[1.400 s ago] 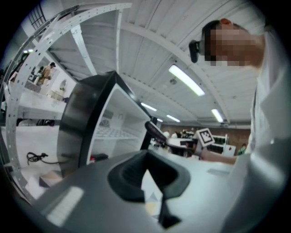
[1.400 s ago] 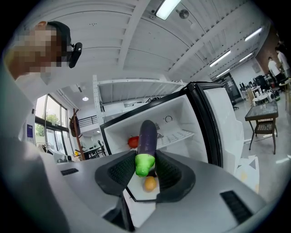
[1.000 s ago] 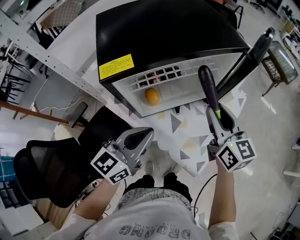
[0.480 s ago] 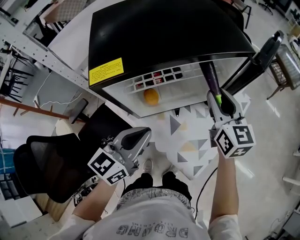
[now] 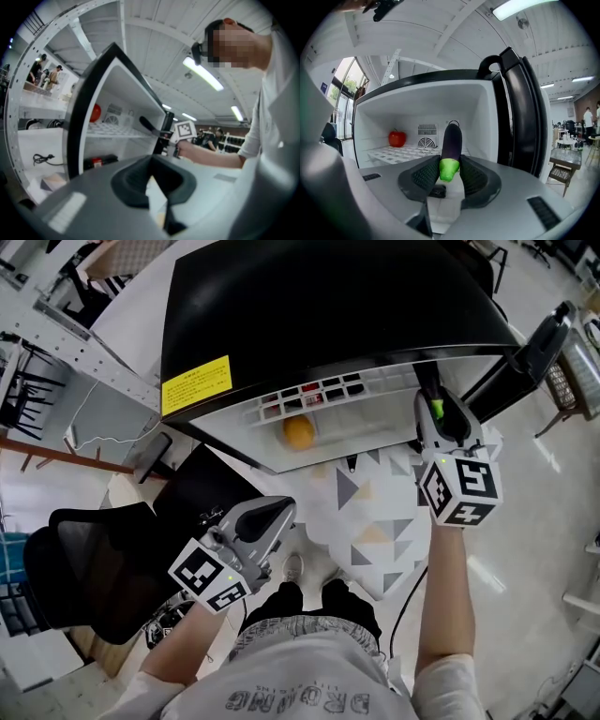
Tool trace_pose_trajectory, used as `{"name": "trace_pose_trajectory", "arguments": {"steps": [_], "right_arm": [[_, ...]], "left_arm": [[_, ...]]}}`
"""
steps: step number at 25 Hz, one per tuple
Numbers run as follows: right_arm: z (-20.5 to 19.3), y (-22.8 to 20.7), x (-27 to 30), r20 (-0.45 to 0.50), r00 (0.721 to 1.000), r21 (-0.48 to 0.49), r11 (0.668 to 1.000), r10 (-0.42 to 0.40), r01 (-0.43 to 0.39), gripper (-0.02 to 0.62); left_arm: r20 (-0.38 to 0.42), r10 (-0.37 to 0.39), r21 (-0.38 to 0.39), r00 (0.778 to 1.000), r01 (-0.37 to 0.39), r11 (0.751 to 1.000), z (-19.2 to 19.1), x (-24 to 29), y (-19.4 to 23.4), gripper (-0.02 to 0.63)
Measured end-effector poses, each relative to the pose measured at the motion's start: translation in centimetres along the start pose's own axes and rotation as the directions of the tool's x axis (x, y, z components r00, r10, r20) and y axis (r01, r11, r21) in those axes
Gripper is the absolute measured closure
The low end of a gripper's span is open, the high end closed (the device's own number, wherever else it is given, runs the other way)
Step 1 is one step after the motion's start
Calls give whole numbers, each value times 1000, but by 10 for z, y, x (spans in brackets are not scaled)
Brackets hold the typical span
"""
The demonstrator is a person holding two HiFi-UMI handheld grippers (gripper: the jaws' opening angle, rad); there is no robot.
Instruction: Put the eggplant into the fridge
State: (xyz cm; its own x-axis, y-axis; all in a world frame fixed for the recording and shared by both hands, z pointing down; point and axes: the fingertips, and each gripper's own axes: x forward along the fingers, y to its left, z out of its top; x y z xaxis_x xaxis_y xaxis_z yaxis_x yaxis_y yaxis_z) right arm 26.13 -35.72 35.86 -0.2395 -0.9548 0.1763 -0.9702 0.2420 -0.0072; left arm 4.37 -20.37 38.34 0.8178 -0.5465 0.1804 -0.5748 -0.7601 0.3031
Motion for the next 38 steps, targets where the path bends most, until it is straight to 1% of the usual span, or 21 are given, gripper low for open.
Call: {"name": "trace_pose_trajectory", "arguments": {"steps": [7,12,20,31,38], "right_arm": [[-2,-4,17,1,999,-23,999,-46,46,472],[-2,-5,26,-9,997,-61,996,-71,70,472],[0,-9,39,-25,995,-84,992,-95,92,472],[-10,-10,53,-75,992,-101,990,-102,94,471],[-12,-9,59,-87,991,-100,991,-100,91,469]], "left_arm": [[-14,12,-7,1000,-12,1000,-7,-3,9,598],[-19,8,-19,1000,-9,1000,-12,-5,12,598],[-21,4,-34,1000,-5,999,-18,-7,14,598],[-33,2,-49,999,-3,999,-26,-8,9,598],[-27,6,-52,1000,-7,999,-25,-7,8,598]]}}
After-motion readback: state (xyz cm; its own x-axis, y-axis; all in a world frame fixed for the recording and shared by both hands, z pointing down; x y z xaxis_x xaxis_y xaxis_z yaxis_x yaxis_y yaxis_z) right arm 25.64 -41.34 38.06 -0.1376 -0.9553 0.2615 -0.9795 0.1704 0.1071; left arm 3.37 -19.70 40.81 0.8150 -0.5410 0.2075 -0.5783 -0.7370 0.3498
